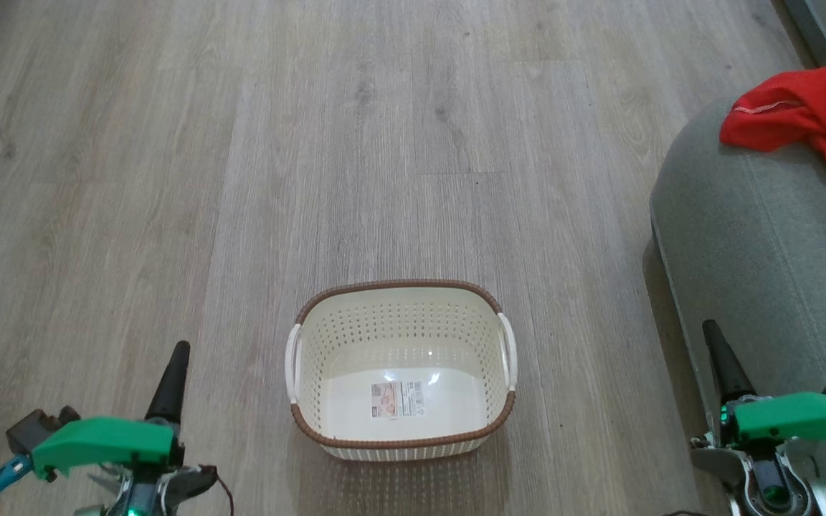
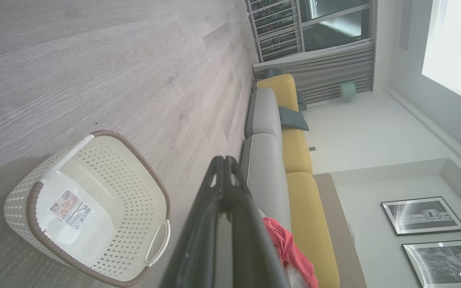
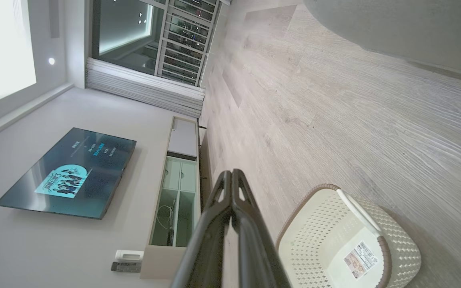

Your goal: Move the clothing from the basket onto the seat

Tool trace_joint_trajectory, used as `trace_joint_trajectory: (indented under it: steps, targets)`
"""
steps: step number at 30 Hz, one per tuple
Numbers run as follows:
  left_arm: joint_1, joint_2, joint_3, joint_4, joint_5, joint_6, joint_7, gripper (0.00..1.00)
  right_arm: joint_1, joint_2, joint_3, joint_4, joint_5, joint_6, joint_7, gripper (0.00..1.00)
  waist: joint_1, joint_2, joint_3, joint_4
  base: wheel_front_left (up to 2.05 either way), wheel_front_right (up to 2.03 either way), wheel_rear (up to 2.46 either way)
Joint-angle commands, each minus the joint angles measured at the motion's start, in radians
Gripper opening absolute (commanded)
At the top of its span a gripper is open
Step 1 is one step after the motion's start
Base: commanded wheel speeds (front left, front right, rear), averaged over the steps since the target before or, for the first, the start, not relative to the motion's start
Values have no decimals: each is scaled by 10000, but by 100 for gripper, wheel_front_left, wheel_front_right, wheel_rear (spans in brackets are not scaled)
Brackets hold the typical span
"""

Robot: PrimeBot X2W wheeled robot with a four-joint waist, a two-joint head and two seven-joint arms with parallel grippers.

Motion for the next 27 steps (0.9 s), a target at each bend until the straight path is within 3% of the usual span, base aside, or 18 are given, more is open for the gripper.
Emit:
trace_joint_trajectory:
  steps: [1,27]
  targets:
    - [-398,44,334,-402,-278,-110,73,0,-493,-48,142,-426,329,-1,111,0,0,0,-3,-3,0,0,0]
    - [-395,18,624,-953,-2783,-178,743,0,-572,-51,8,-690,3162,-2,795,0,0,0,-53,-68,0,0,0]
